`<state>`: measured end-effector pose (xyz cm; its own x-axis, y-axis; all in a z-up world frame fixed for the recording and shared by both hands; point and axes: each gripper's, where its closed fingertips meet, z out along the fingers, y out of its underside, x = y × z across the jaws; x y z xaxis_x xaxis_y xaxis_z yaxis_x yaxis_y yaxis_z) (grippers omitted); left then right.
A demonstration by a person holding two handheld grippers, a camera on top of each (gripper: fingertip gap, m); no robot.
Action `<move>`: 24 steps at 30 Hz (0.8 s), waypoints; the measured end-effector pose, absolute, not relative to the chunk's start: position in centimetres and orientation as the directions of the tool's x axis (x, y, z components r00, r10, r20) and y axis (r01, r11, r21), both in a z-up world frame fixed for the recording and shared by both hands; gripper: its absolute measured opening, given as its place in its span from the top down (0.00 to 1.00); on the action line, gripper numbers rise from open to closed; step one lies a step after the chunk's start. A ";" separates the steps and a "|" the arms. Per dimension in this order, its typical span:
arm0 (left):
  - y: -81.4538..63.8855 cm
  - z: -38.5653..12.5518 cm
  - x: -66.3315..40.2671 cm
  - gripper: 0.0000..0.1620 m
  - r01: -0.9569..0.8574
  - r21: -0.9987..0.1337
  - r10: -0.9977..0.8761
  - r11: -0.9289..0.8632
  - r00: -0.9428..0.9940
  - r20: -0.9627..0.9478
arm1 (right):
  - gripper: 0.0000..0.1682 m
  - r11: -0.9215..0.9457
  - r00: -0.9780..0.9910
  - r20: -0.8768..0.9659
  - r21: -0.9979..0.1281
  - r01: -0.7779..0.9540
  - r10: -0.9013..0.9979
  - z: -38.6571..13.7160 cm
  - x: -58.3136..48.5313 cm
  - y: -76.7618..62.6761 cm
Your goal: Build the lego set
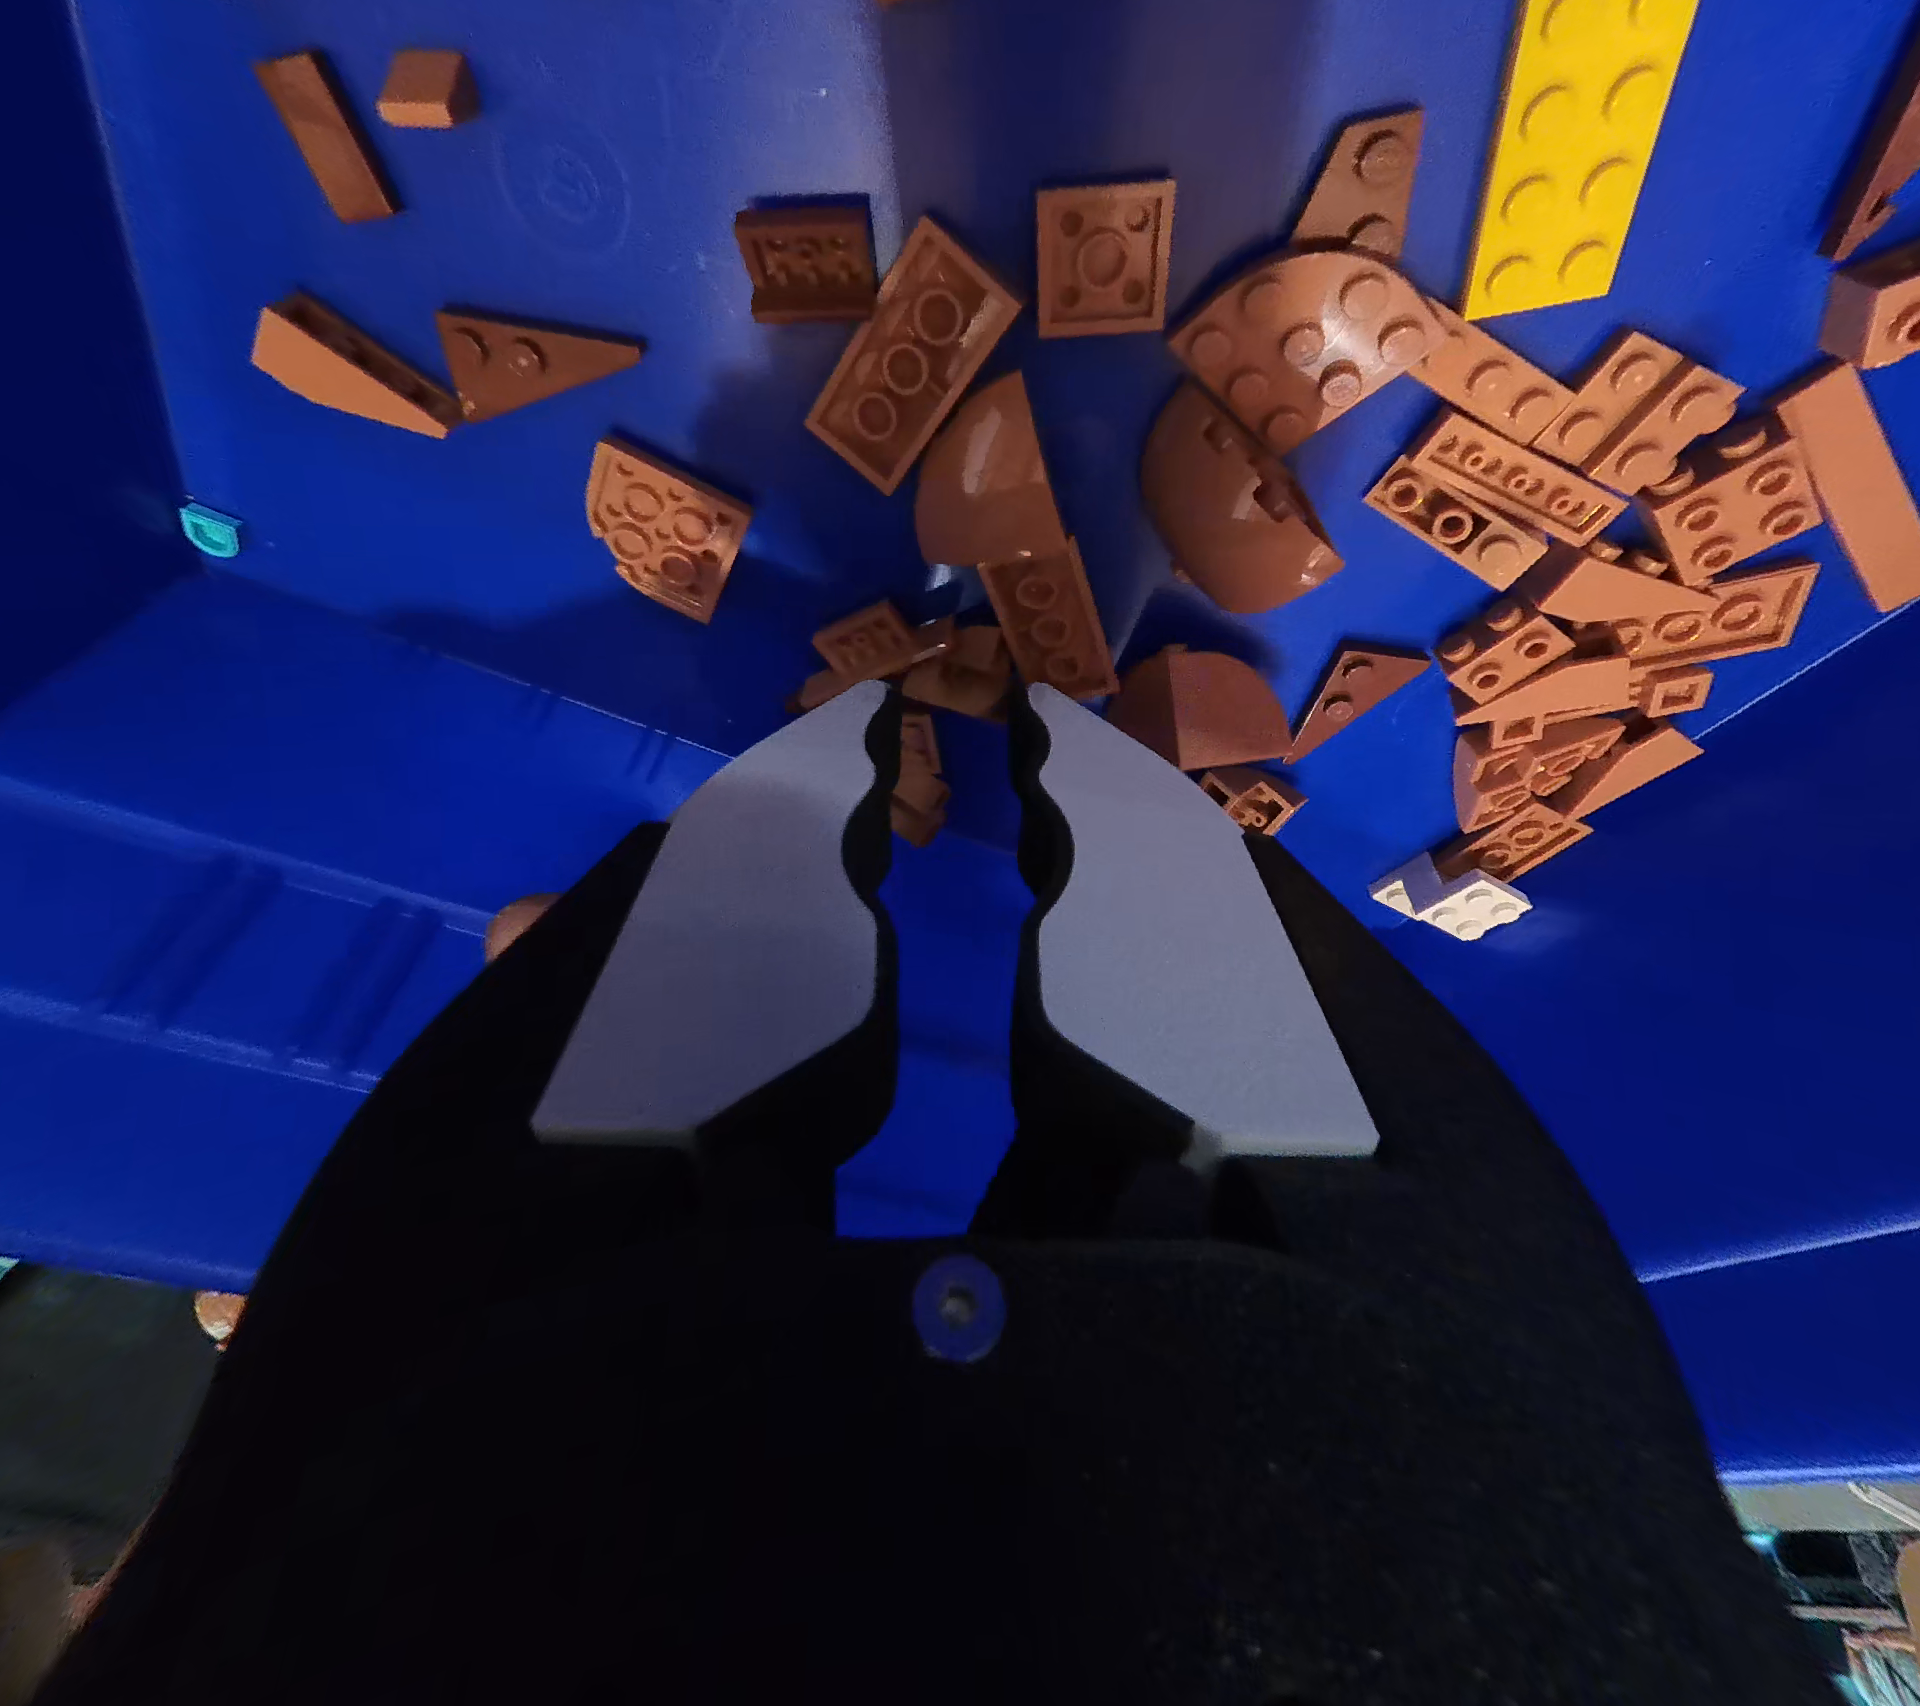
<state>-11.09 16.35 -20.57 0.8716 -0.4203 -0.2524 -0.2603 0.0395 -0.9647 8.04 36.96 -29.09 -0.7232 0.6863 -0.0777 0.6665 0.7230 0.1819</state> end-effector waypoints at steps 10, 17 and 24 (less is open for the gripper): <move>16.4 -20.6 -11.1 0.97 -0.264 -0.964 -0.417 0.040 0.872 -0.256 | 0.88 0.648 -0.629 -0.156 0.197 0.736 0.762 -29.1 7.6 37.7; 16.4 -20.6 -11.1 0.97 -0.265 -0.963 -0.416 0.039 0.872 -0.257 | 0.86 0.667 -0.650 -0.148 0.184 0.722 0.745 -29.6 7.7 37.2; 16.4 -20.6 -11.2 0.97 -0.269 -0.962 -0.412 0.038 0.873 -0.260 | 0.89 0.680 -0.674 -0.108 0.196 0.706 0.731 -29.6 7.6 37.2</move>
<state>-11.18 16.41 -20.64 0.8735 -0.4116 -0.2602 -0.2688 0.0379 -0.9624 7.57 37.16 -29.65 -0.6739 0.7309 -0.1077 0.7064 0.6802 0.1960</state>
